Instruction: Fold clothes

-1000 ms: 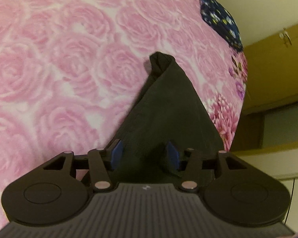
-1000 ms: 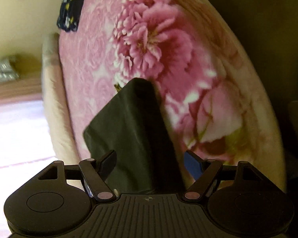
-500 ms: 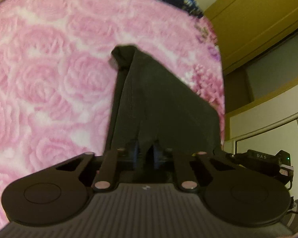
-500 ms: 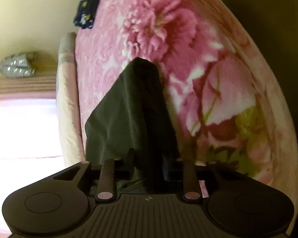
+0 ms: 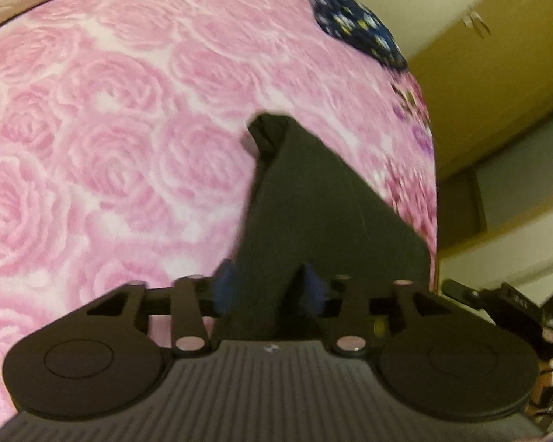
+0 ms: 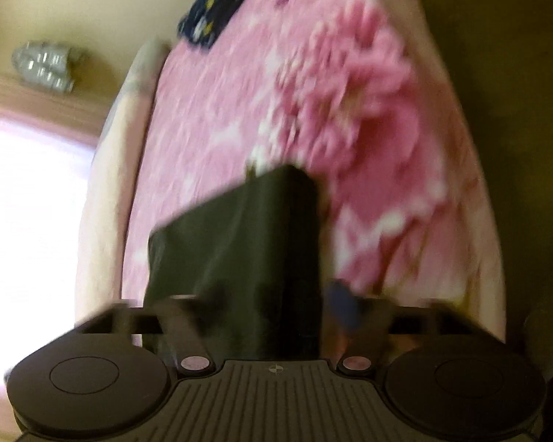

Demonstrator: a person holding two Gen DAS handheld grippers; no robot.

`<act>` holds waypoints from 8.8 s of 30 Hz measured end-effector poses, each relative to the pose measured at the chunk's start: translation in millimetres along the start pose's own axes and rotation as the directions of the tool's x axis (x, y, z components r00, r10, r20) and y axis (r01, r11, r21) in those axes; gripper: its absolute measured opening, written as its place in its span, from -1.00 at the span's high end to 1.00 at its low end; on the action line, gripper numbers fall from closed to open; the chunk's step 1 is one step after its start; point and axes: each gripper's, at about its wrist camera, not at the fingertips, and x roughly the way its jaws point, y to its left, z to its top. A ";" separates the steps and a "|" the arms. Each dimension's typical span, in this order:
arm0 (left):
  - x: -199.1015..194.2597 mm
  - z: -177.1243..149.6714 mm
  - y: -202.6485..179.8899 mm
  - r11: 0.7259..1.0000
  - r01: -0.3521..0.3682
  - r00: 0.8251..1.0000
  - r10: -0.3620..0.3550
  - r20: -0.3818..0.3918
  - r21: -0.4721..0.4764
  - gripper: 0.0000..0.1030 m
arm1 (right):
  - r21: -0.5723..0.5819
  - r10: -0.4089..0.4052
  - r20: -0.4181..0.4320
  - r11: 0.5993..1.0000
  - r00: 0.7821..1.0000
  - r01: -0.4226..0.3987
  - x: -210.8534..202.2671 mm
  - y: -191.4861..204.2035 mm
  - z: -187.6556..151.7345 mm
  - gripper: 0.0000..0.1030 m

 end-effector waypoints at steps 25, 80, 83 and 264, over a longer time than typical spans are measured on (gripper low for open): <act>39.3 57.8 11.7 0.990 0.073 0.996 -0.065 0.066 -0.124 -0.25 | 0.069 0.040 0.044 0.997 0.998 -0.043 21.7 -8.1 61.4 -0.27; -54.4 -69.5 -41.5 0.884 -0.278 0.961 0.261 0.096 0.377 0.93 | -0.862 -0.286 -0.079 0.501 0.955 0.079 19.8 111.7 -130.6 0.08; -62.8 -77.8 -47.6 0.894 -0.241 0.970 0.229 0.078 0.377 0.93 | -0.824 -0.242 -0.087 0.562 0.966 0.067 2.0 118.4 -130.4 0.08; -90.2 -163.4 -64.2 0.571 -0.180 0.841 0.511 0.176 -0.801 0.37 | -0.505 -0.187 -0.503 0.856 0.844 -0.111 109.0 67.0 150.2 -0.25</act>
